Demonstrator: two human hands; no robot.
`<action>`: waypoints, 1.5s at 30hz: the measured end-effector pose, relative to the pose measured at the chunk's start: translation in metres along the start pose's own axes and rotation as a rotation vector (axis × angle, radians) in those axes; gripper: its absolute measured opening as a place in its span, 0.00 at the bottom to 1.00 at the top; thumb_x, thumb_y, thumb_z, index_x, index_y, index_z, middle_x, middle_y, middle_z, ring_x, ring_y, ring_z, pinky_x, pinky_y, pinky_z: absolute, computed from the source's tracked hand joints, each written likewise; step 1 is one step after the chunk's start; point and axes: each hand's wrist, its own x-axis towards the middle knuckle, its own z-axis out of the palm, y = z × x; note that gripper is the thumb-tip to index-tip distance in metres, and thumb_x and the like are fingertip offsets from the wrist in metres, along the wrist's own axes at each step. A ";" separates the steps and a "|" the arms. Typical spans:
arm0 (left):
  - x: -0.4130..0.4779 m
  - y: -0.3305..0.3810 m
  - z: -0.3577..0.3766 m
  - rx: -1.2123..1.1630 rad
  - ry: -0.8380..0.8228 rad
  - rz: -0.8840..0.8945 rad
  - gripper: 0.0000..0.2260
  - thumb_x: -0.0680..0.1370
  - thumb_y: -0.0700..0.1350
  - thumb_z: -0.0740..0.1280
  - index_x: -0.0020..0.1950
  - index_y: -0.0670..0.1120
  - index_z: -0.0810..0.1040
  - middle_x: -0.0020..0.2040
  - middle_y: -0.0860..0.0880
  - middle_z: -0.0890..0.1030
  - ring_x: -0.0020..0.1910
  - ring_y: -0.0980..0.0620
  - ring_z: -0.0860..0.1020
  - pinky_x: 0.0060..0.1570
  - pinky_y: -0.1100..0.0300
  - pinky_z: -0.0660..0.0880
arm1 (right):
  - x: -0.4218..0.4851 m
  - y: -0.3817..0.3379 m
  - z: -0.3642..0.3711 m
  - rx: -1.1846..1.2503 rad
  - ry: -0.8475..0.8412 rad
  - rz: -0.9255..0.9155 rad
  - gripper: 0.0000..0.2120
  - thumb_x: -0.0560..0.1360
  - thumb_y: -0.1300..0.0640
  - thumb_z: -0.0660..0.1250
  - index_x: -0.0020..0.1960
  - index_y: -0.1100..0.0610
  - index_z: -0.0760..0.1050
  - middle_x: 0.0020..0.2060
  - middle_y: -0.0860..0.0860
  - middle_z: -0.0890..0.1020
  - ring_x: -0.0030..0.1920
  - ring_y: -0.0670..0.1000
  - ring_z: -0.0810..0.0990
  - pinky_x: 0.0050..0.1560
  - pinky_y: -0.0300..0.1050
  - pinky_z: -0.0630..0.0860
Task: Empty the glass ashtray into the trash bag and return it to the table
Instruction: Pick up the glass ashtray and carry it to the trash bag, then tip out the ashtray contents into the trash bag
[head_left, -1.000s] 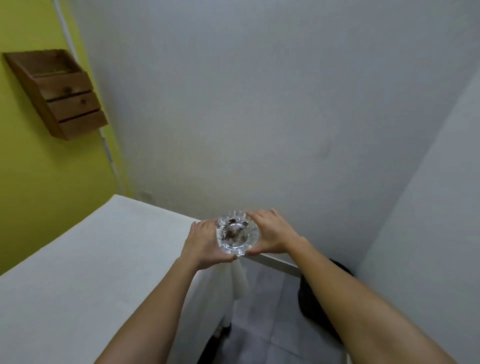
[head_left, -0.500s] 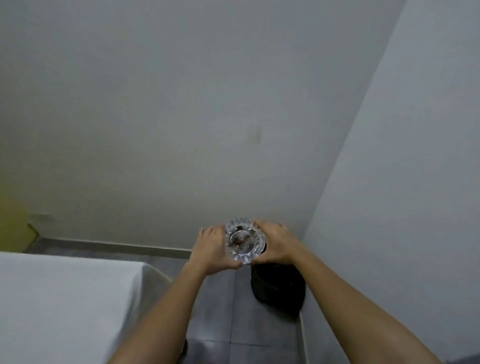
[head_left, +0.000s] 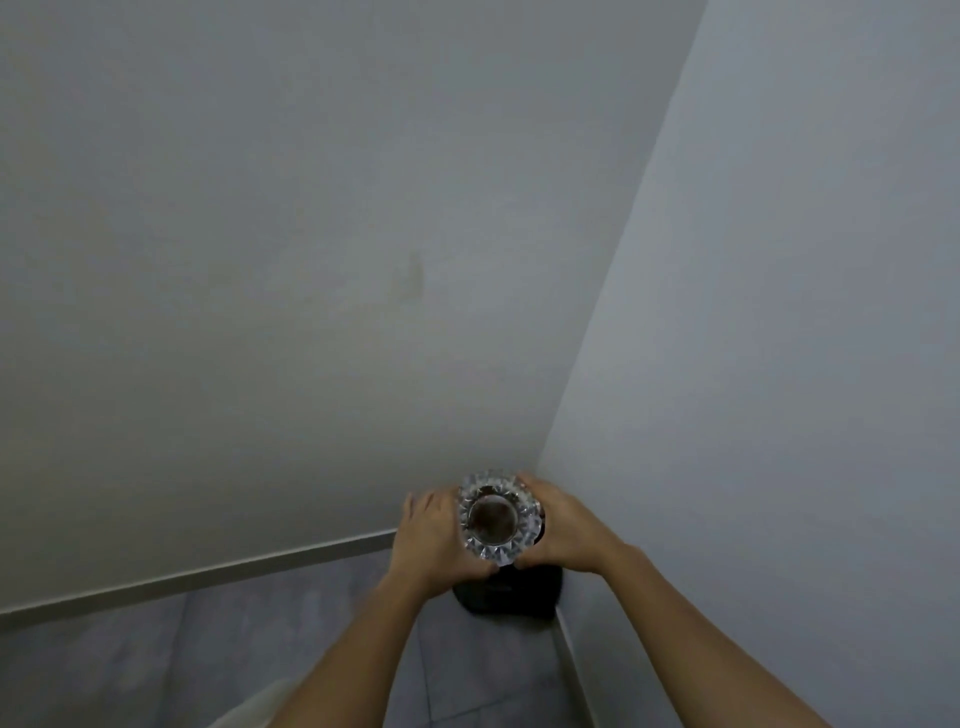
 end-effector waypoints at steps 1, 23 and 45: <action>0.007 0.001 0.001 -0.016 -0.012 0.005 0.50 0.54 0.72 0.58 0.71 0.47 0.66 0.65 0.49 0.74 0.68 0.46 0.68 0.73 0.46 0.58 | 0.003 0.007 0.000 0.047 0.005 0.032 0.51 0.60 0.57 0.82 0.75 0.59 0.59 0.69 0.51 0.69 0.69 0.47 0.67 0.65 0.30 0.57; 0.195 -0.105 0.325 0.046 -0.115 0.211 0.51 0.64 0.68 0.71 0.78 0.48 0.53 0.77 0.50 0.62 0.76 0.49 0.59 0.77 0.46 0.50 | 0.176 0.302 0.227 1.196 0.137 0.547 0.20 0.80 0.41 0.55 0.62 0.51 0.76 0.57 0.56 0.83 0.51 0.58 0.84 0.41 0.56 0.83; 0.184 -0.165 0.478 0.051 -0.196 -0.135 0.65 0.59 0.75 0.69 0.76 0.48 0.29 0.76 0.38 0.30 0.75 0.38 0.30 0.73 0.38 0.35 | 0.226 0.389 0.304 0.784 0.480 0.465 0.15 0.79 0.66 0.56 0.59 0.51 0.68 0.60 0.57 0.75 0.57 0.60 0.78 0.36 0.57 0.84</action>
